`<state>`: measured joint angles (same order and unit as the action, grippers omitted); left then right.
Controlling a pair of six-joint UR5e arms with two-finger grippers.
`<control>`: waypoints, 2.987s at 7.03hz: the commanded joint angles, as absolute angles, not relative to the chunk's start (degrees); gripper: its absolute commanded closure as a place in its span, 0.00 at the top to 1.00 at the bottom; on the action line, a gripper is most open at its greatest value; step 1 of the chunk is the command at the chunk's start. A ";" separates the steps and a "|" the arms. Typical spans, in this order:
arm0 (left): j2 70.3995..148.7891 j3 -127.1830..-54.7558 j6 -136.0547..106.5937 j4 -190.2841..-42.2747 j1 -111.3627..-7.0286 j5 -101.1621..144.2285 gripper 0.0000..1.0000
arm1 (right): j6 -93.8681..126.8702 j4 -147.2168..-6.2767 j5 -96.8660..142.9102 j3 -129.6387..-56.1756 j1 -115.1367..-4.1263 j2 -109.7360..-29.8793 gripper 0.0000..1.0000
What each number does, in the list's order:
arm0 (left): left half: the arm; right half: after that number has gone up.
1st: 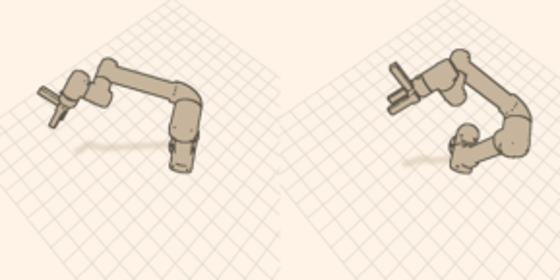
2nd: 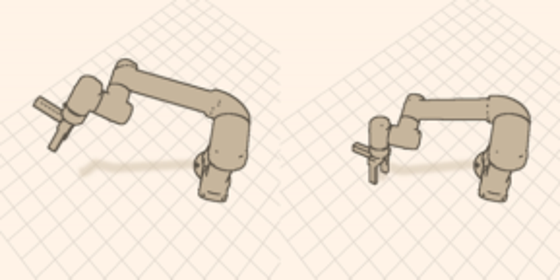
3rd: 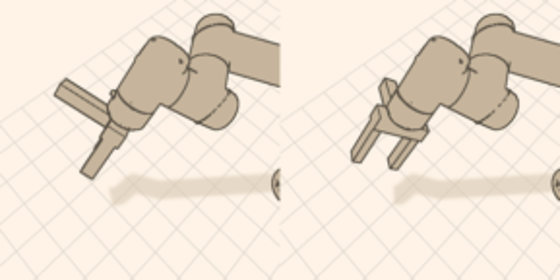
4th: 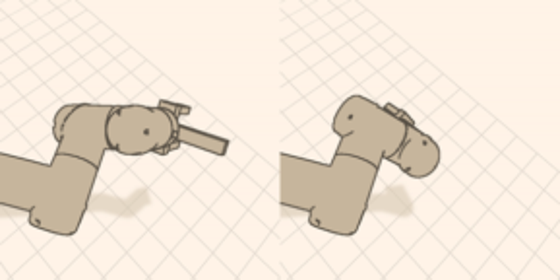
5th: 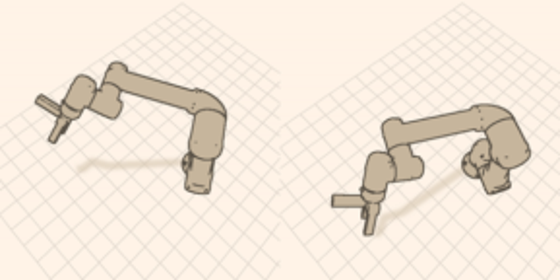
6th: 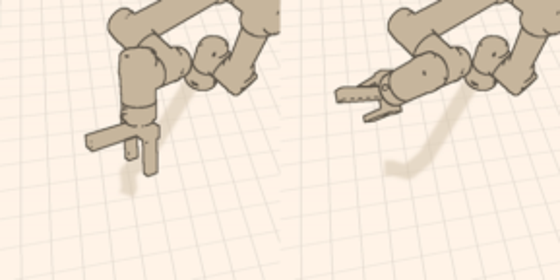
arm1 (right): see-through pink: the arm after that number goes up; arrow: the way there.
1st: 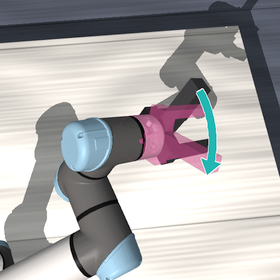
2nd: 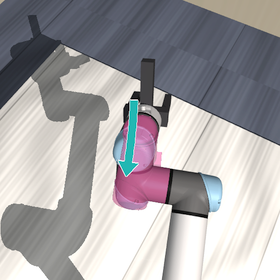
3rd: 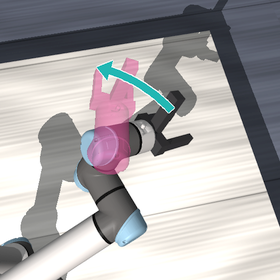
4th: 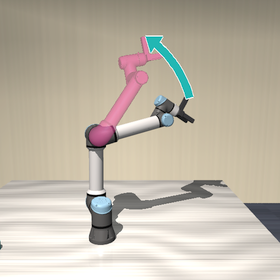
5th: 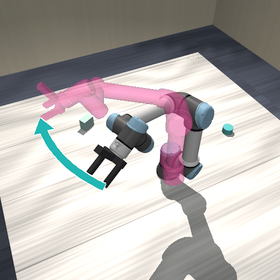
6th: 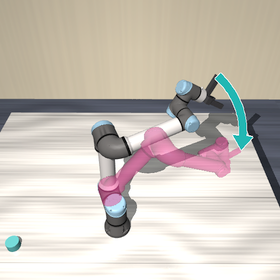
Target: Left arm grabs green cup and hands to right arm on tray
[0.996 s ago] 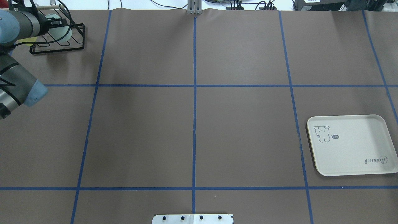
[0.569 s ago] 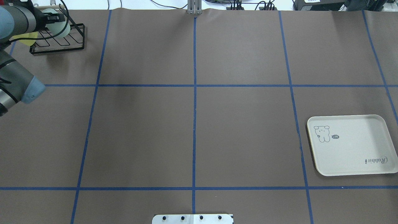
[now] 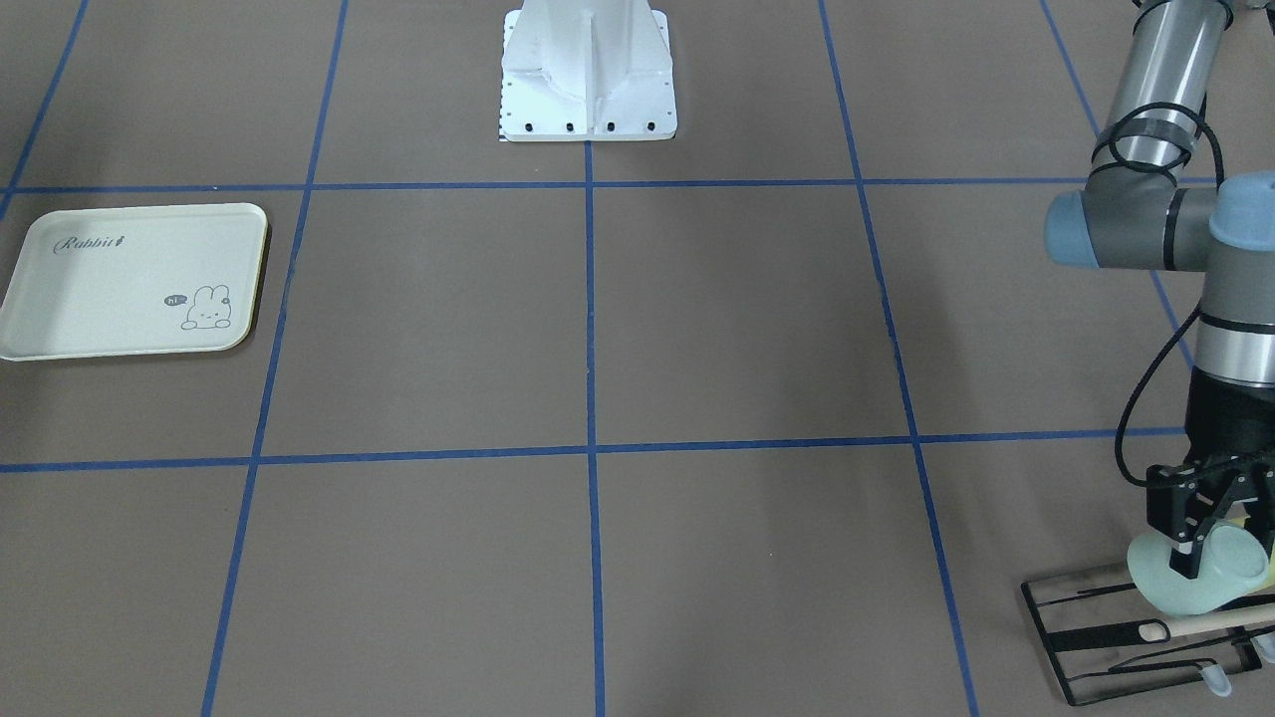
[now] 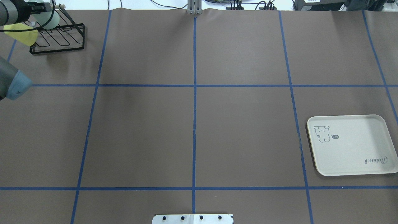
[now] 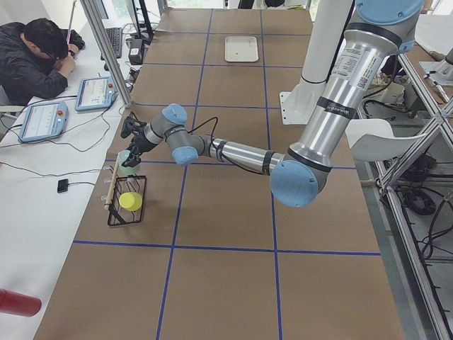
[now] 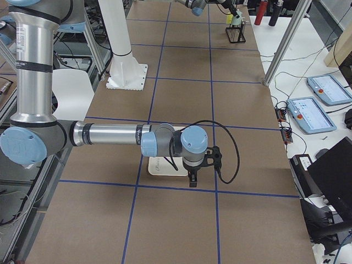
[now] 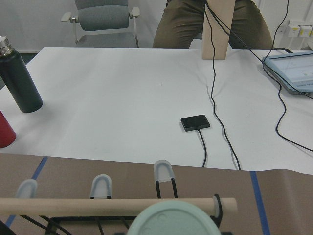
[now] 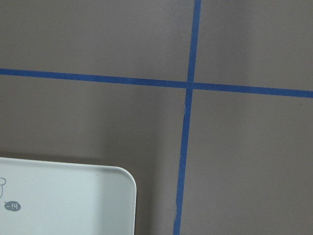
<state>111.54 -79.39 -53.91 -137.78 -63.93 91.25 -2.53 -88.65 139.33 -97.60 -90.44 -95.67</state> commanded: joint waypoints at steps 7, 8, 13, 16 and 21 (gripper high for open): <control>109.68 -92.90 -54.93 -127.71 -68.56 96.33 0.38 | 0.42 -84.93 139.31 -97.03 -88.96 -87.11 1.00; 110.91 -92.81 -59.63 -127.44 -68.38 96.33 0.38 | 6.01 -83.77 139.31 -97.12 -86.77 -83.79 1.00; 114.17 -94.91 -90.73 -131.02 -60.40 96.59 0.35 | 37.28 -63.51 138.25 -96.24 -77.55 -78.06 0.99; 114.17 -99.92 -107.27 -132.18 -58.80 109.84 0.34 | 66.35 -44.46 138.25 -96.42 -68.32 -72.62 0.99; 115.23 -103.43 -131.19 -138.95 -57.75 121.55 0.34 | 77.08 -32.46 136.77 -101.68 -59.87 -67.15 0.99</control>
<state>115.13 -101.85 -126.65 -138.54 -58.49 120.37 76.15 -34.75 137.69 -99.94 -61.48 -68.06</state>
